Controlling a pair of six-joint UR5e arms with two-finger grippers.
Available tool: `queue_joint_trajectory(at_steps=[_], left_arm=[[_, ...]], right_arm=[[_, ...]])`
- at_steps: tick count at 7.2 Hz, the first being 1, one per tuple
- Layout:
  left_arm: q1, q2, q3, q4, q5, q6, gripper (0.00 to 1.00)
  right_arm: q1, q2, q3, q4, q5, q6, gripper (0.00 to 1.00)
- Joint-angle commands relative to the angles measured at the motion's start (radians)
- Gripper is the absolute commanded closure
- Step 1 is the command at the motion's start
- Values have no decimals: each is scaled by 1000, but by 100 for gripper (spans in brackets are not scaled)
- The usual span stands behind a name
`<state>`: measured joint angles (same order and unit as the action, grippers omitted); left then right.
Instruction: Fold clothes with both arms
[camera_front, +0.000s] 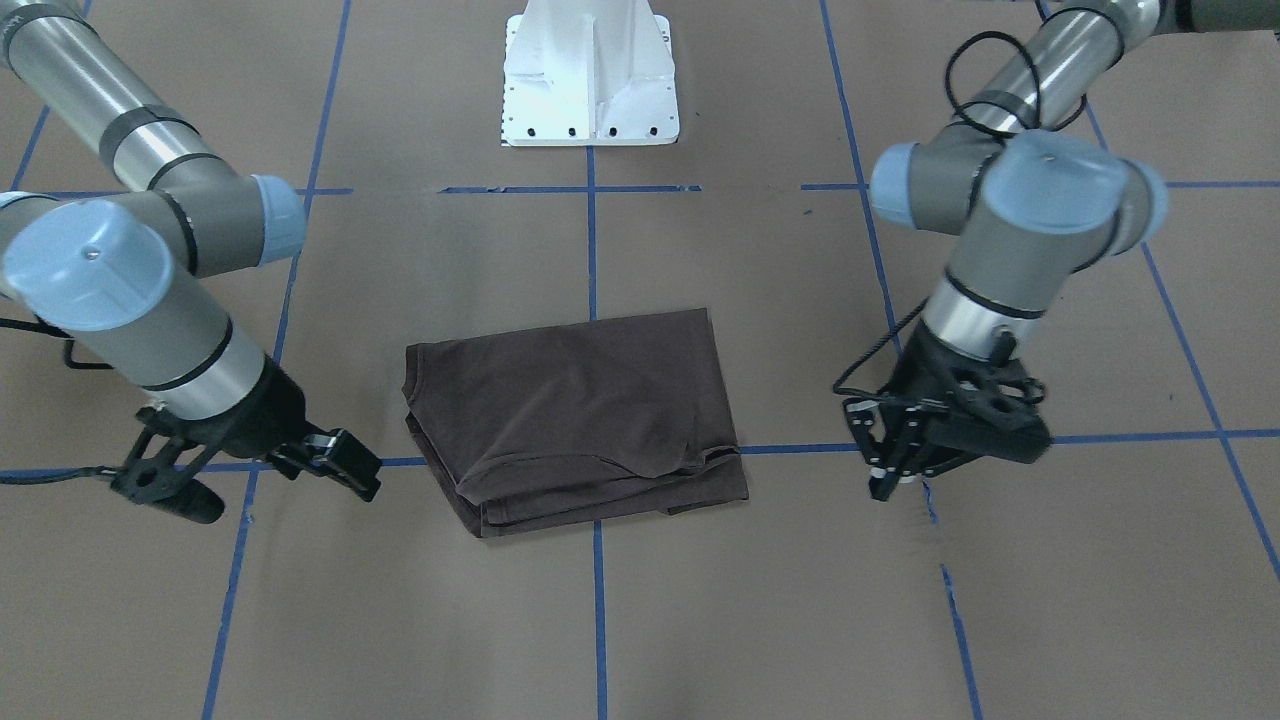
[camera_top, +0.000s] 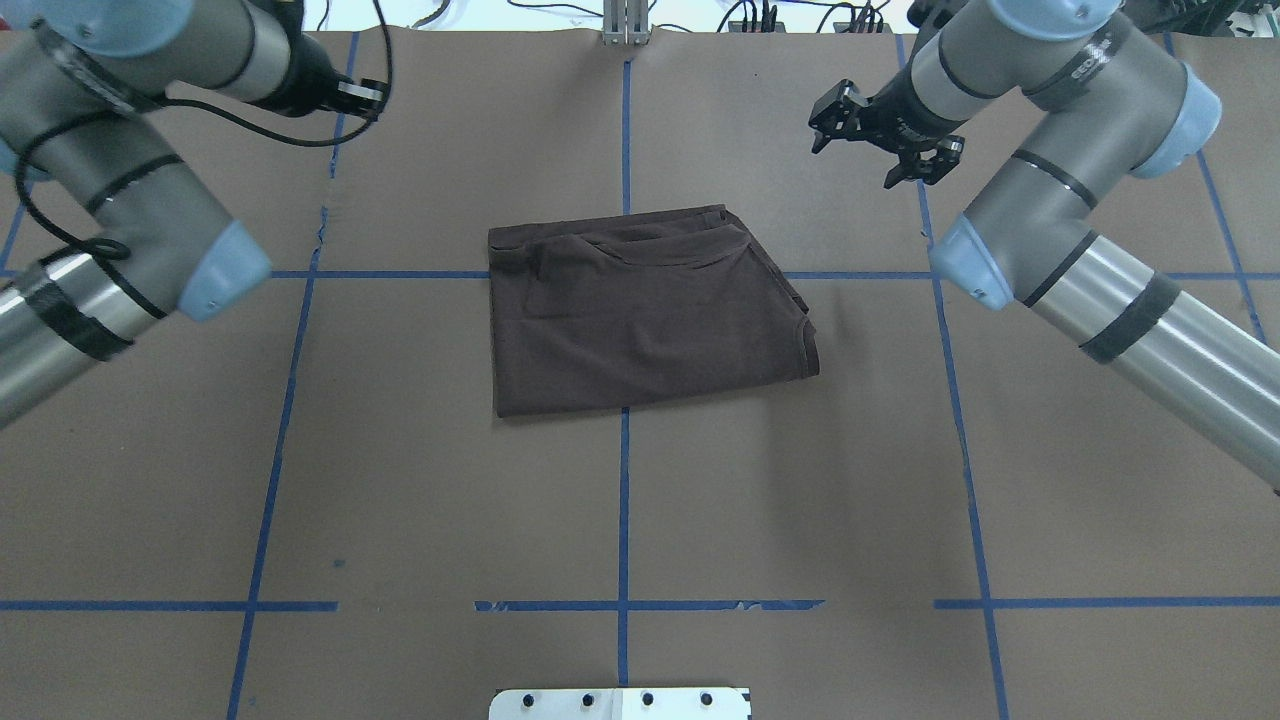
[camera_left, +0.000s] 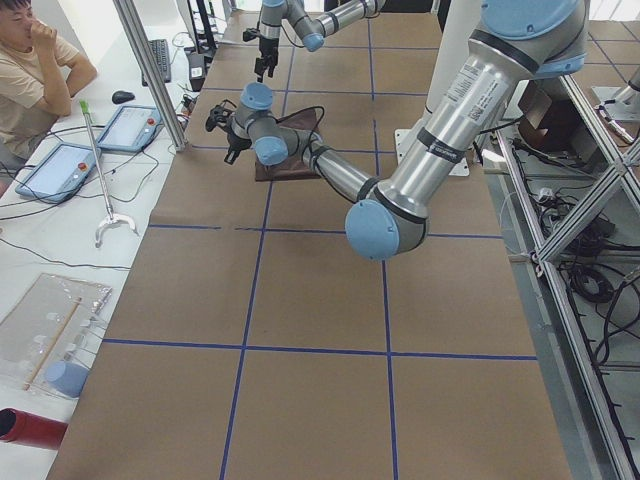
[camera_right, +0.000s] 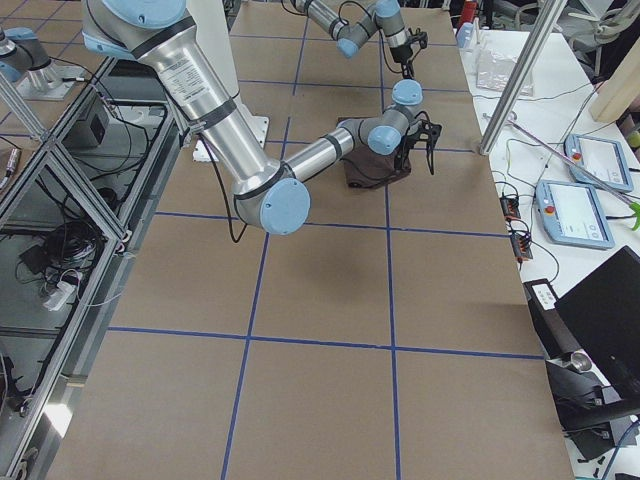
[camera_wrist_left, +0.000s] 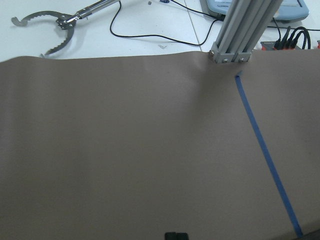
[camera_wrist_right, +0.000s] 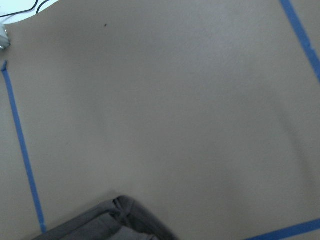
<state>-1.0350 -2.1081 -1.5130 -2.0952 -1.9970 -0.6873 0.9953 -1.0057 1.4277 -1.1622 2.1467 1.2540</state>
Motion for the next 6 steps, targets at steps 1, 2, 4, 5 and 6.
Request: queue_joint_trajectory(at_steps=[1, 2, 4, 5, 6], left_arm=[[-275, 120, 11, 18, -172, 403, 80], [-345, 123, 60, 65, -183, 555, 49], [-431, 123, 166, 192, -265, 670, 0], [-432, 158, 177, 328, -320, 660, 0], [-441, 227, 175, 409, -489, 654, 0]], right_arm=[[203, -141, -9, -8, 83, -410, 0], [279, -167, -7, -83, 96, -589, 0], [392, -189, 3, -280, 157, -938, 0], [416, -253, 10, -304, 201, -1066, 0], [422, -313, 49, -312, 217, -1106, 0]])
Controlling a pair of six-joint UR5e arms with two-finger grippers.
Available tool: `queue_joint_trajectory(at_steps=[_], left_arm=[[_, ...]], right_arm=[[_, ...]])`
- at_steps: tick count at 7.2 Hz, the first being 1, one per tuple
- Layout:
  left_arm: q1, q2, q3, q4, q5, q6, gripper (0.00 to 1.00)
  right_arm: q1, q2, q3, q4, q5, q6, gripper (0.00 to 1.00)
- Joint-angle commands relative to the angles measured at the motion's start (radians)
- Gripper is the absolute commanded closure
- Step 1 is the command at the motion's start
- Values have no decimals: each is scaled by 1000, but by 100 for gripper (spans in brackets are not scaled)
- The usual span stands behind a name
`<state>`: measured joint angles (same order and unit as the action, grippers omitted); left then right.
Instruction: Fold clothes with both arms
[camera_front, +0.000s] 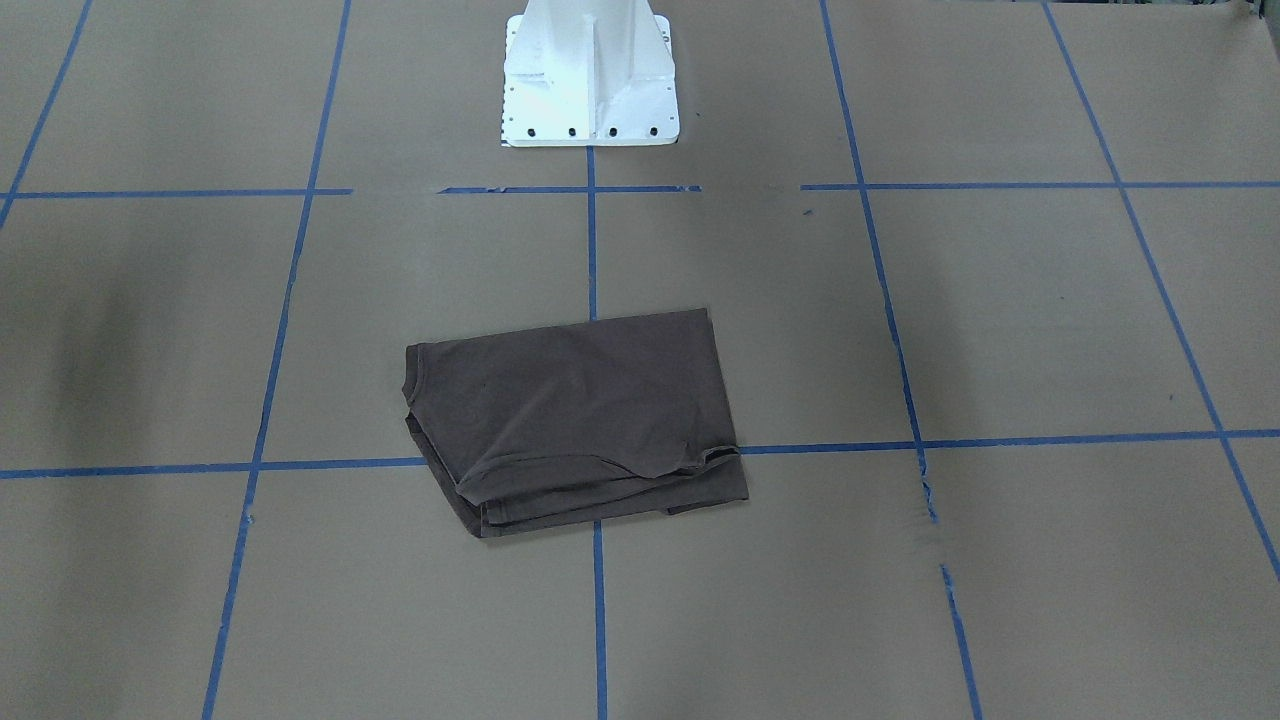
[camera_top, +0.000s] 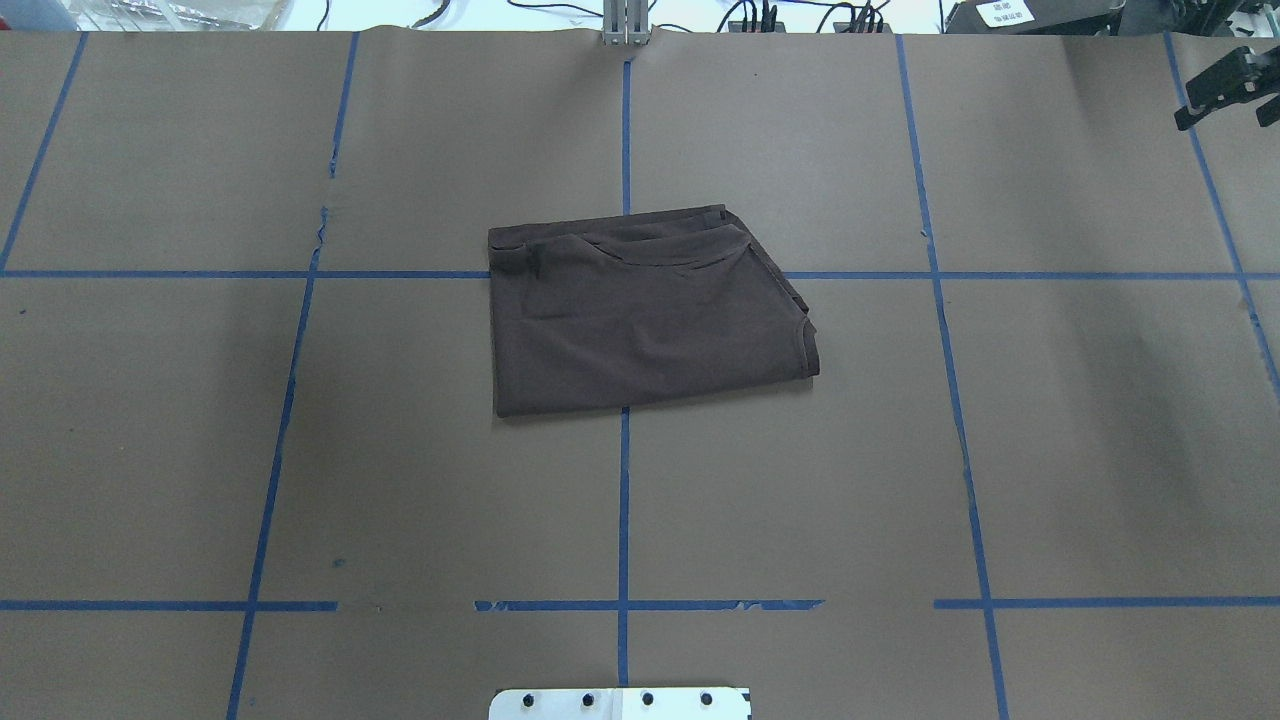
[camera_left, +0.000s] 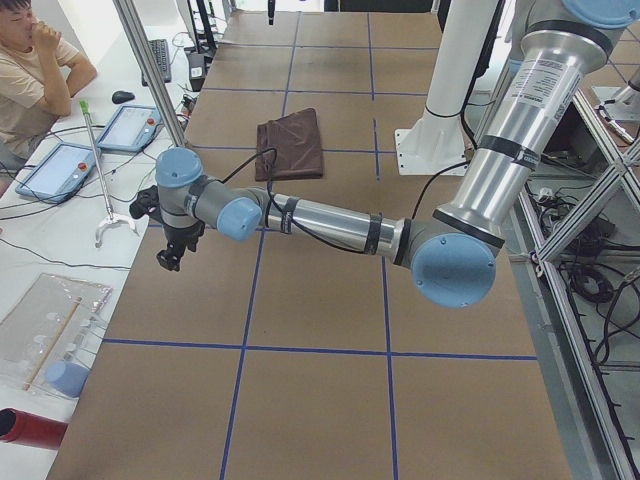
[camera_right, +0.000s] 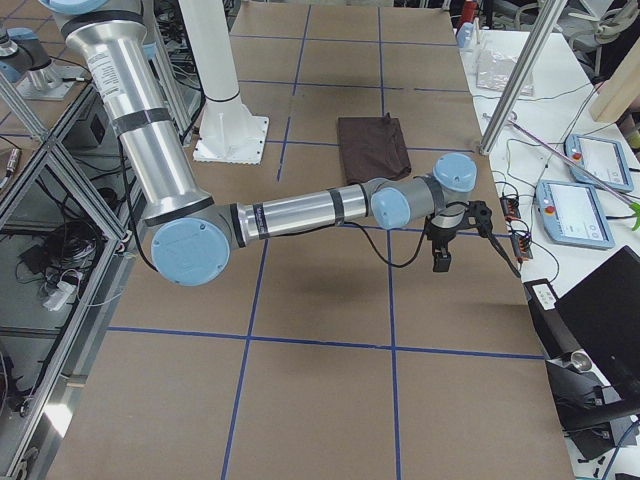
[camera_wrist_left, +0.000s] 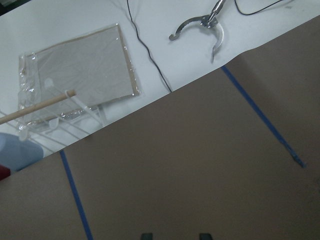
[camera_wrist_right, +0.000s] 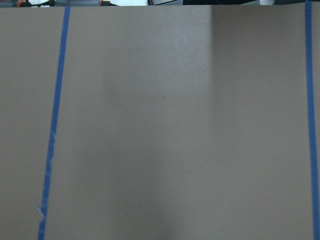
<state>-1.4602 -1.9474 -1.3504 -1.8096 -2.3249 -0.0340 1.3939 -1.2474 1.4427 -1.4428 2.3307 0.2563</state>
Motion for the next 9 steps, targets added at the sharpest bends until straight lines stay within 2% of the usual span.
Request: queue_joint_trajectory(at_steps=[1, 2, 3, 4, 5, 6, 7, 9], left_arm=[[-14, 173, -28, 30, -144, 9, 0], [-11, 195, -27, -161, -69, 0, 0], [-14, 212, -33, -171, -61, 2, 0], [-17, 228, -50, -156, -80, 8, 0], [-20, 254, -135, -31, -103, 9, 0], [-20, 322, -227, 89, -103, 11, 0], [-20, 370, -292, 111, -93, 13, 0], [-25, 404, -294, 112, -88, 14, 0]], right_arm=[[23, -79, 44, -40, 33, -111, 0], [23, -75, 38, -48, 32, -112, 0], [25, -81, 38, -45, 24, -108, 0], [24, -83, 38, -41, 3, -103, 0], [25, -98, 38, -41, -32, -103, 0], [25, -137, 68, -39, -39, -103, 0], [27, -165, 114, -41, -36, -103, 0], [54, -285, 224, -44, -11, -101, 0]])
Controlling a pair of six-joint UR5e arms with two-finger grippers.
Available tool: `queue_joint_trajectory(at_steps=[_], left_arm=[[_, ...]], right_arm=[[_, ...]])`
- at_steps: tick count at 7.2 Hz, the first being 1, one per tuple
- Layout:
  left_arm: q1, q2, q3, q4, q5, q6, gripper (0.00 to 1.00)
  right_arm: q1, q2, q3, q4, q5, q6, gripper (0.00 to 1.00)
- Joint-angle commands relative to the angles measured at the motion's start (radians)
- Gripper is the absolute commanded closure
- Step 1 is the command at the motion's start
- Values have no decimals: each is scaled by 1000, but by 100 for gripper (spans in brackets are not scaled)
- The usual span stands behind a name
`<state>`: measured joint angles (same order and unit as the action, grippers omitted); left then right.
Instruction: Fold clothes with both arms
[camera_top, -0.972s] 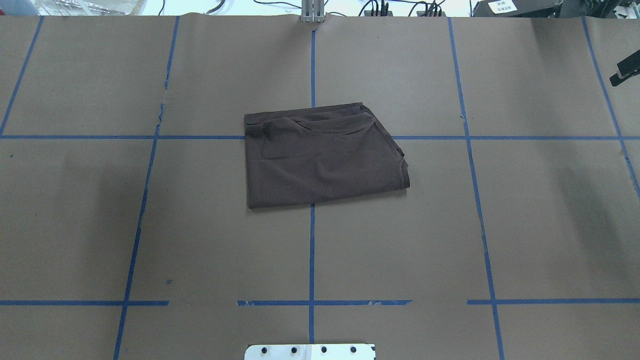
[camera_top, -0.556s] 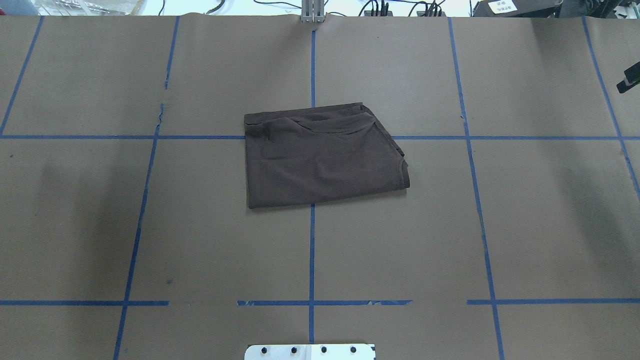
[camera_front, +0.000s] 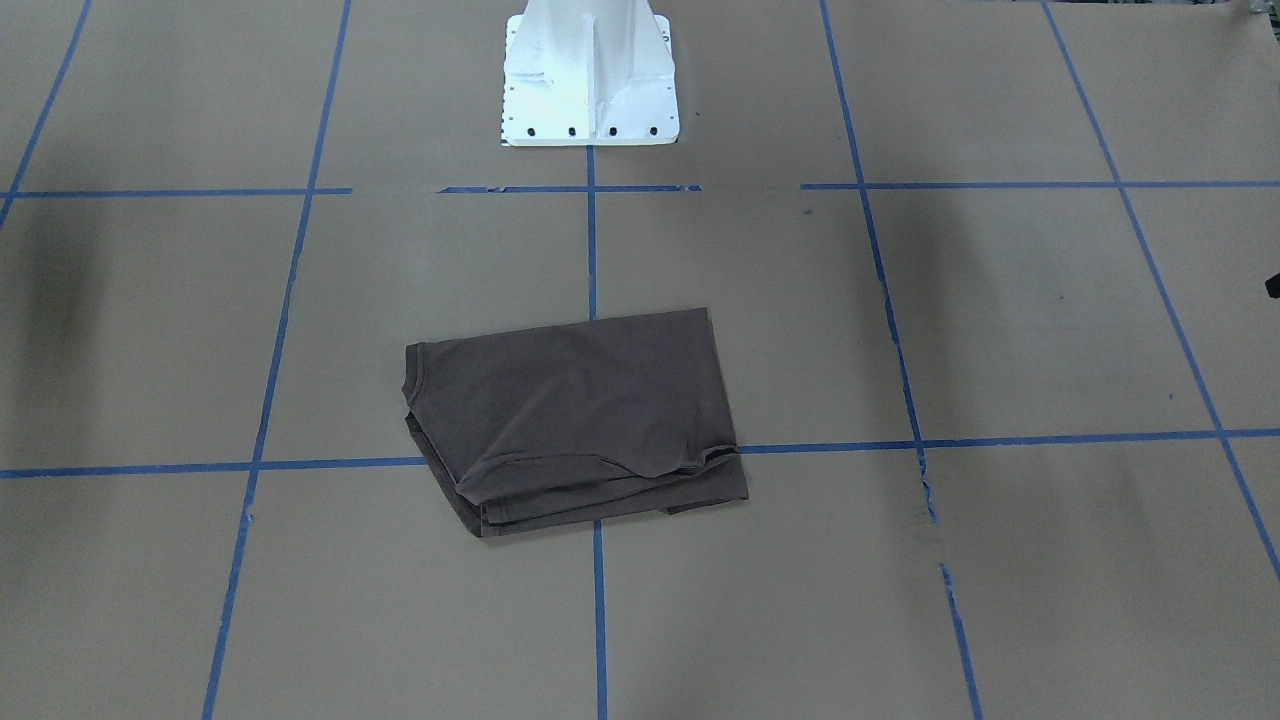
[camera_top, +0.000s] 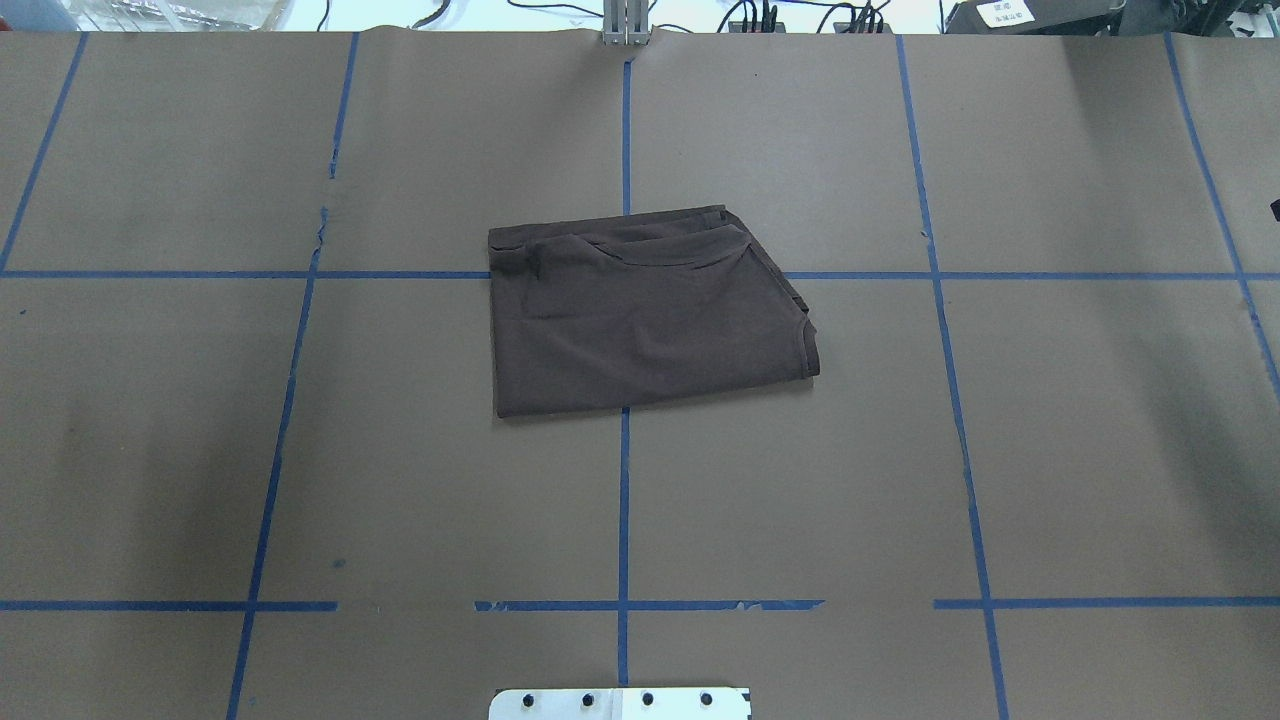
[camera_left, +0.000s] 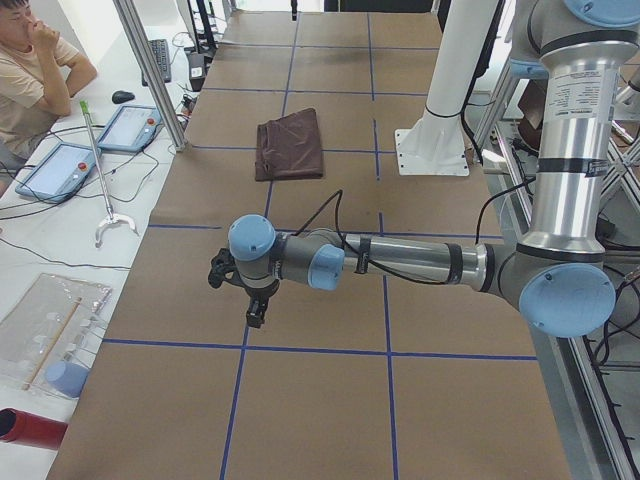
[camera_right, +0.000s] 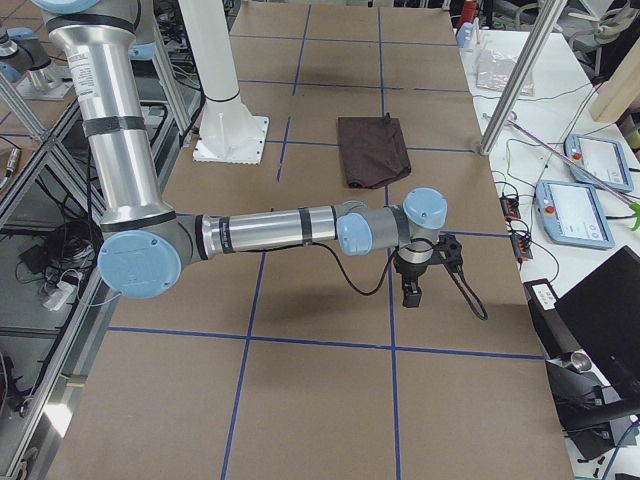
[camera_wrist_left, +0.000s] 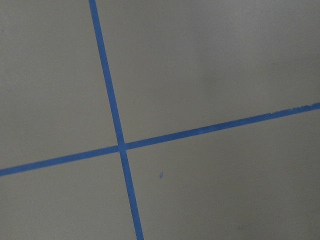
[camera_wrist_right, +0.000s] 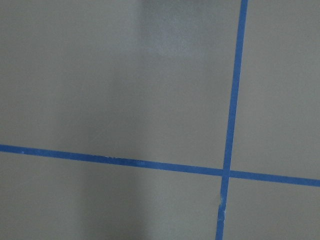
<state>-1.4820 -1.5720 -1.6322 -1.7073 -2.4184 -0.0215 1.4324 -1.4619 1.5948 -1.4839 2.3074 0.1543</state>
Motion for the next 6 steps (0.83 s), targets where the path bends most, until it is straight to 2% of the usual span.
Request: queue_joint_trajectory(at_steps=[1, 2, 4, 6], left_arm=[[-35, 33, -17, 9, 46, 2, 0], [-53, 38, -26, 11, 48, 14, 0], [-66, 41, -34, 64, 48, 115, 0], [-66, 46, -163, 212, 50, 114, 0]], right_arm=[[52, -96, 100, -36, 18, -1, 0], [116, -86, 123, -105, 83, -1, 0], [112, -86, 162, -161, 84, -1, 0], [108, -86, 168, -159, 84, -1, 0]])
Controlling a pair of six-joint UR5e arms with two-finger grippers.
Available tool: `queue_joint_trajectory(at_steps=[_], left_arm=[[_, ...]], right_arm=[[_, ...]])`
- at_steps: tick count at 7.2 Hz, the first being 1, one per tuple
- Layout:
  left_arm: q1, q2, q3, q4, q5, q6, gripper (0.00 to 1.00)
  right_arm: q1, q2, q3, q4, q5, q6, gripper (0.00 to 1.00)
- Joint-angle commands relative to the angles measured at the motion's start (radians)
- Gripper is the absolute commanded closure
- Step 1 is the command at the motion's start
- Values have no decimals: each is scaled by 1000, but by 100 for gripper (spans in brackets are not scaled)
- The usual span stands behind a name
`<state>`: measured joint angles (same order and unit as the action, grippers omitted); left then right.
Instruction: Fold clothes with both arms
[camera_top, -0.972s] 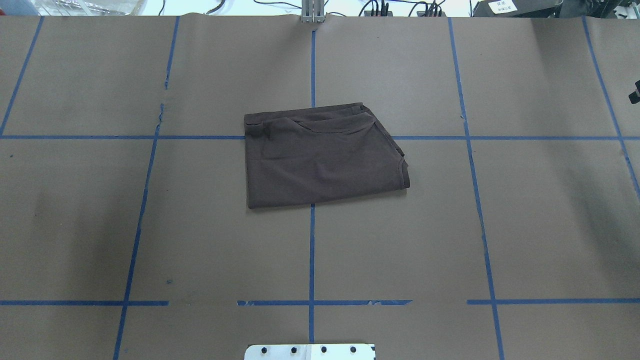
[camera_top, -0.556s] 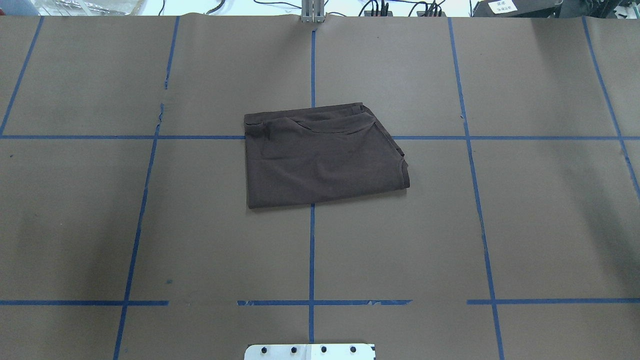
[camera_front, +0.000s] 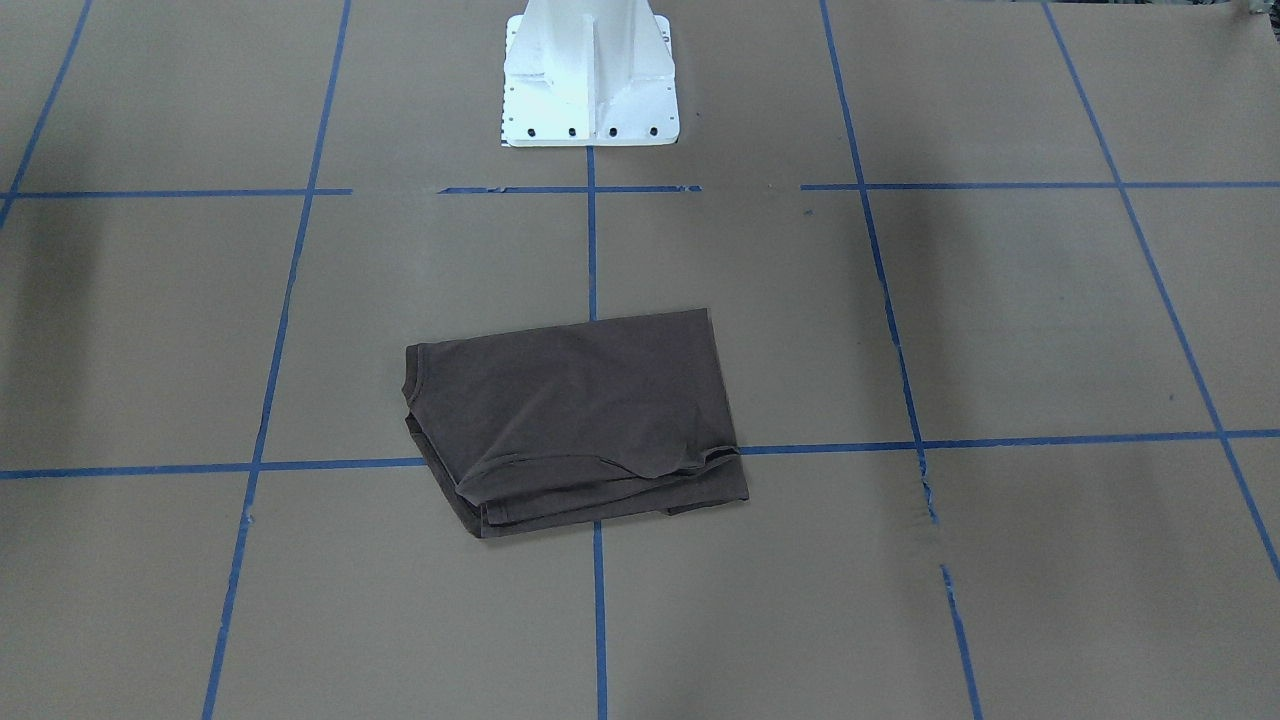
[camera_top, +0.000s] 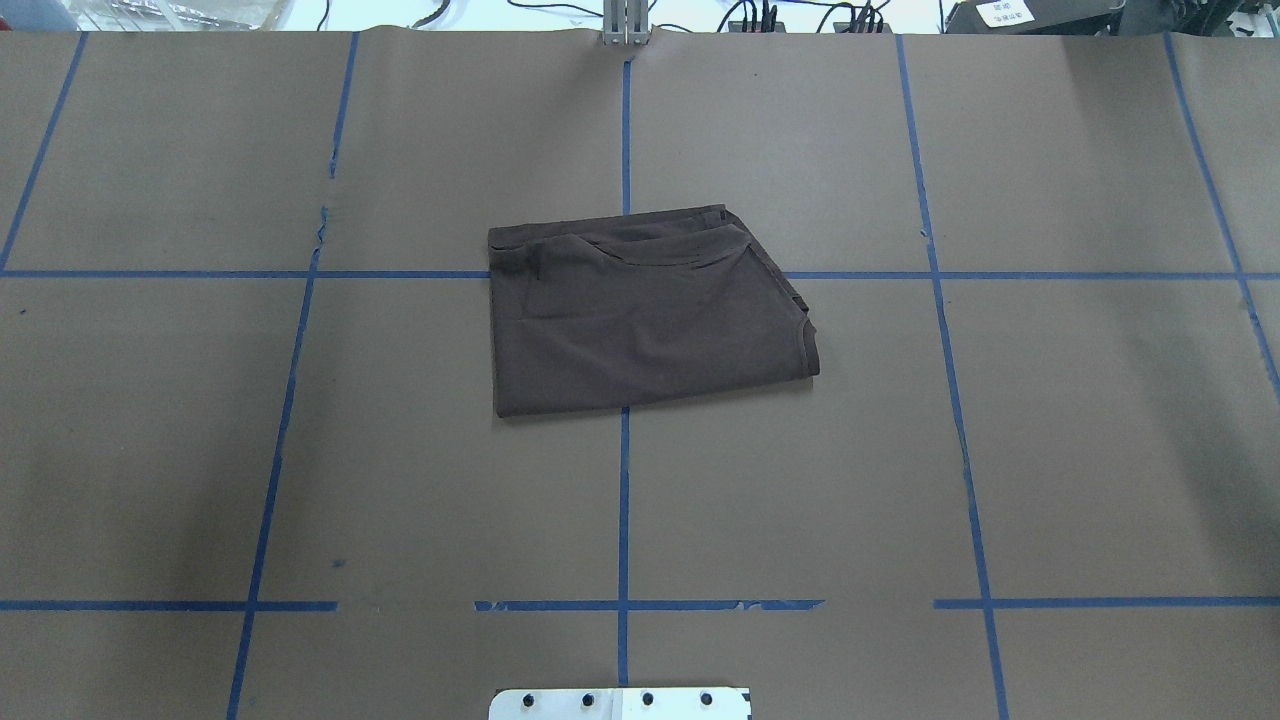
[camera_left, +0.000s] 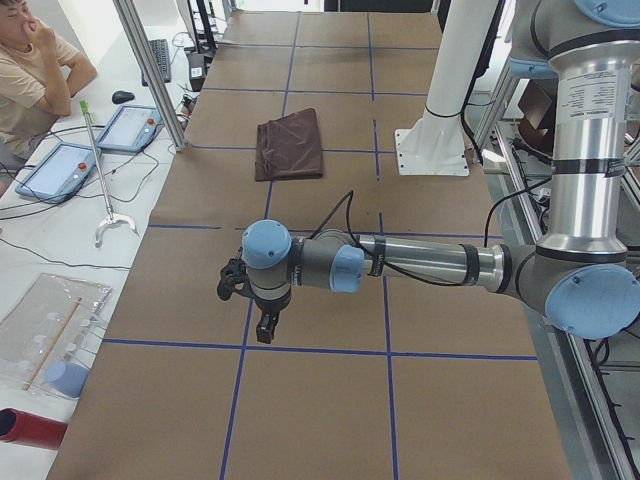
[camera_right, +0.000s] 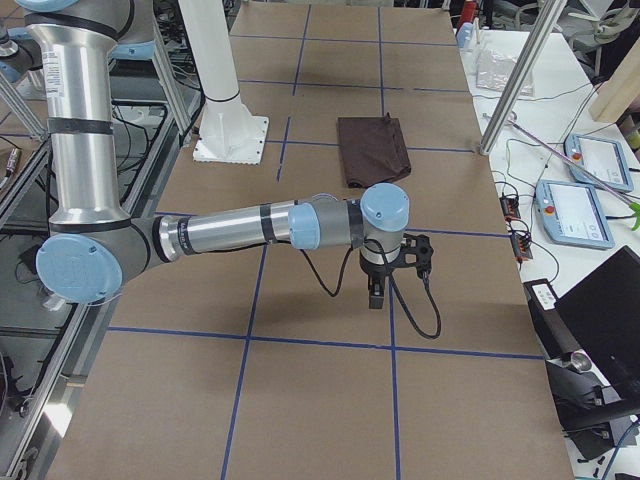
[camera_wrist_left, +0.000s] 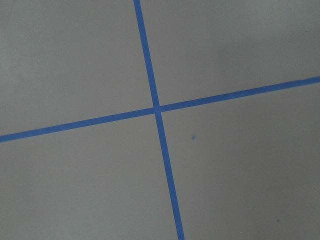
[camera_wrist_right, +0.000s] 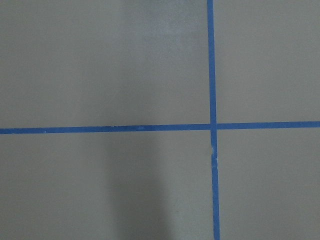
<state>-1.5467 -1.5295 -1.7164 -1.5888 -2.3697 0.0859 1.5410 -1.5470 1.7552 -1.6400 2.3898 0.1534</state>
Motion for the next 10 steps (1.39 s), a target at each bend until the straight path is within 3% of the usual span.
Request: queue_joint_trajectory(at_steps=[1, 5, 7, 10], left_arm=[[4, -4, -77, 152, 3, 6, 0], [-3, -4, -100, 148, 0, 6, 0], [-6, -11, -114, 148, 3, 6, 0], [-6, -12, -118, 148, 1, 6, 0]], right_arm=[[-4, -10, -2, -1, 3, -11, 0], [-25, -53, -12, 25, -4, -6, 0], [-67, -42, -33, 26, -82, 0, 0], [-46, -106, 15, 23, -23, 0, 0]])
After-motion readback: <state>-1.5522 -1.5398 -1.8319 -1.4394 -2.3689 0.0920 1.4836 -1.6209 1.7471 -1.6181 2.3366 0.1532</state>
